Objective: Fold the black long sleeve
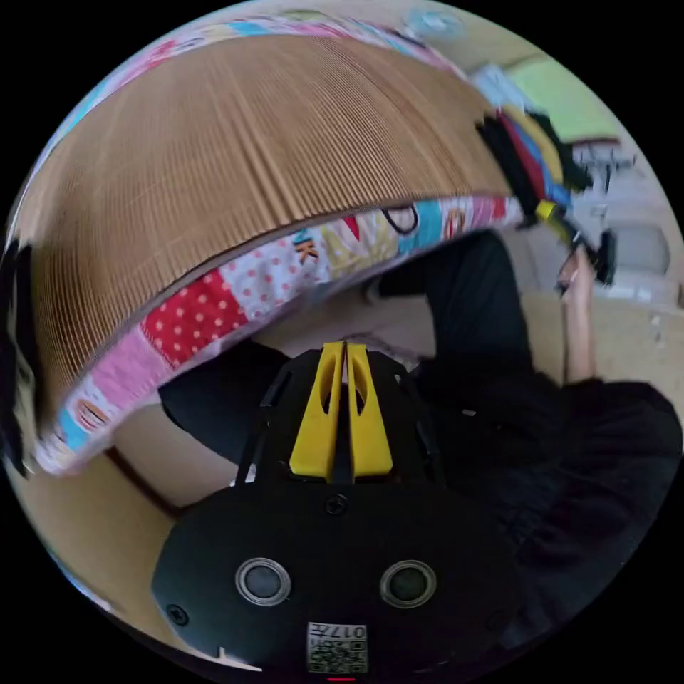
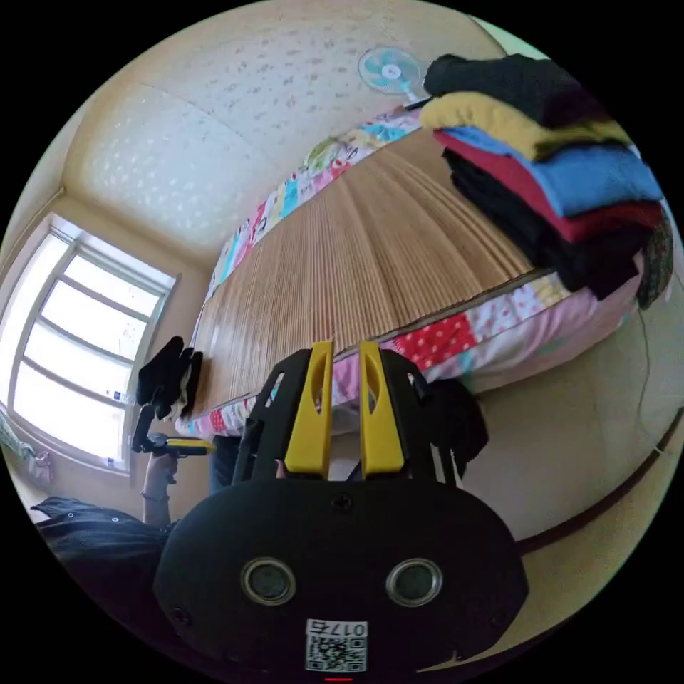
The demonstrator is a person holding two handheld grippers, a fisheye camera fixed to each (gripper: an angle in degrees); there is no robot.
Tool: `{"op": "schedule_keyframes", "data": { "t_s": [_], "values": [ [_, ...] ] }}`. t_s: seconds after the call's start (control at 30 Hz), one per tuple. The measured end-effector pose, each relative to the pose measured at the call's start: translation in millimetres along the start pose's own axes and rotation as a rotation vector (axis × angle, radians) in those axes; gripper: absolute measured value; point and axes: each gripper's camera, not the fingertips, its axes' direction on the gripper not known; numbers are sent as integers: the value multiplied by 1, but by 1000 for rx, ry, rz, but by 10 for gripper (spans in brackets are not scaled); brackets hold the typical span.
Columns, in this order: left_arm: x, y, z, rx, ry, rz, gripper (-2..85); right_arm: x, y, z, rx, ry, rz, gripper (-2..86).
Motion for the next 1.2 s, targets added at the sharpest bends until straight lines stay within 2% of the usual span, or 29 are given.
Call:
{"op": "schedule_keyframes", "data": {
  "t_s": [0.07,0.13,0.2,0.3,0.33,0.4,0.47,0.53,0.6,0.67,0.73,0.83,0.9,0.97,1.07,1.2],
  "values": [
    [30,-26,7,-71,-248,64,-6,8,-19,-41,132,55,11,89],
    [47,-33,4,-37,-366,85,-7,15,-40,-81,262,101,24,99],
    [61,-36,0,27,-378,126,-7,21,-68,-125,433,179,25,106],
    [69,-37,-3,126,-249,117,-7,21,-114,-135,523,306,2,97],
    [66,-38,0,144,-151,96,-7,23,-127,-129,502,336,1,91],
    [58,-37,6,176,27,83,-7,39,-191,-86,269,423,107,51],
    [45,-28,9,252,238,105,-9,28,-214,-69,224,402,157,36],
    [31,-15,4,333,240,40,-10,-30,-212,-78,303,284,-26,28],
    [20,-1,-3,392,122,-26,-10,-127,-188,-83,362,206,-235,23],
    [11,9,-9,435,34,-35,-10,-189,-158,-62,374,182,-356,21],
    [4,8,-8,441,55,-23,-10,-225,-128,-22,316,108,-405,20],
    [-4,-1,1,430,72,-42,-10,-242,-82,98,-48,-128,-383,19],
    [-2,-6,8,426,51,-46,-10,-241,-26,191,-413,-389,-372,17],
    [4,-9,19,413,44,-20,-10,-236,12,210,-504,-546,-348,20],
    [12,-11,36,399,25,22,-10,-223,20,184,-430,-500,-329,43],
    [19,-24,58,364,-36,27,-10,-195,-25,116,-107,-302,-250,100]
  ]
}}
